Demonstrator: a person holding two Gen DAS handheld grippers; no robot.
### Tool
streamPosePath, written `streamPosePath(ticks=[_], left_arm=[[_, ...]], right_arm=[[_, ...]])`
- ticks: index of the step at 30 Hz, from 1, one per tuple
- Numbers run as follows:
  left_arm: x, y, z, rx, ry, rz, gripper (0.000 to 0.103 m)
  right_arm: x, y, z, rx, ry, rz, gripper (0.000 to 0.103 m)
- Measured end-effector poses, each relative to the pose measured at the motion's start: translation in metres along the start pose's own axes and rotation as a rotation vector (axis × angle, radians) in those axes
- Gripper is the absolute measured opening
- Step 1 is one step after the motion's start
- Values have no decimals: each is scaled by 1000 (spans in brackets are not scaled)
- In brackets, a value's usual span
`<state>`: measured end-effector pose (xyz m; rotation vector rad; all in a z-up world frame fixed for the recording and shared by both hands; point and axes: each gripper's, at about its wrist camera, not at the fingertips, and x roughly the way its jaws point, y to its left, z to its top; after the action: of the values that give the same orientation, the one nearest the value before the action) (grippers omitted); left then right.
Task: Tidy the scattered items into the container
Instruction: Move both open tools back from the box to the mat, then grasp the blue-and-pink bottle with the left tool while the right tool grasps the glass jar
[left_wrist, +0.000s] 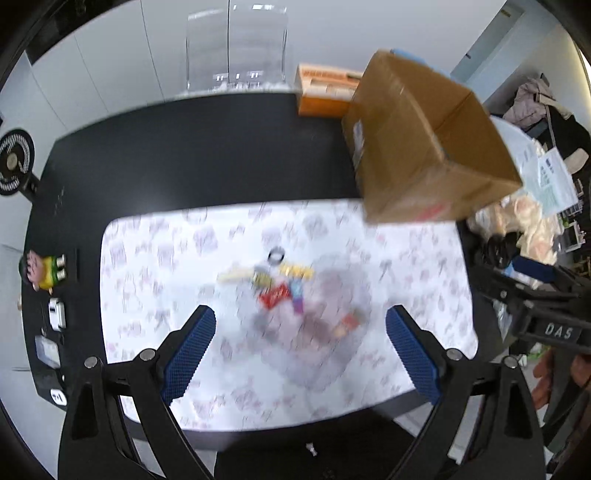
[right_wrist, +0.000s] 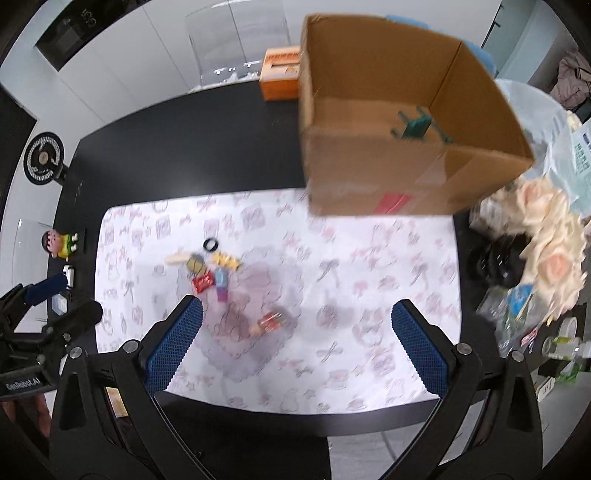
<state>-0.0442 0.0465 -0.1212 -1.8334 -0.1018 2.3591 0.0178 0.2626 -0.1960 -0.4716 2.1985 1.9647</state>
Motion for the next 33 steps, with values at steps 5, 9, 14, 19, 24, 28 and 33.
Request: streamPosePath(ticks=[5,9,14,19,24,28,33], left_arm=[[12,11,-18,18,32,-15,93],[25,19,-22,13,41,-13,93],[42,29,-29,7,51,-11,93],[69,38,-31,9,69,2,93],[110,48,-29,5,94,16,93],[138,62,-28,-50,107,19,93],[166,75,-25,-77,137,40,93]], right_arm=[[18,15,-19,7,35,1,103],[36,23,-37,22,70,-2,103],[64,32,-53,31,119,0,103],[100,43,-62,28,166,0,103],[143,51,-73,45,207,-3,103],[176,56,-79,70,227,3,103],[201,61,-80,82,227,-5,103]])
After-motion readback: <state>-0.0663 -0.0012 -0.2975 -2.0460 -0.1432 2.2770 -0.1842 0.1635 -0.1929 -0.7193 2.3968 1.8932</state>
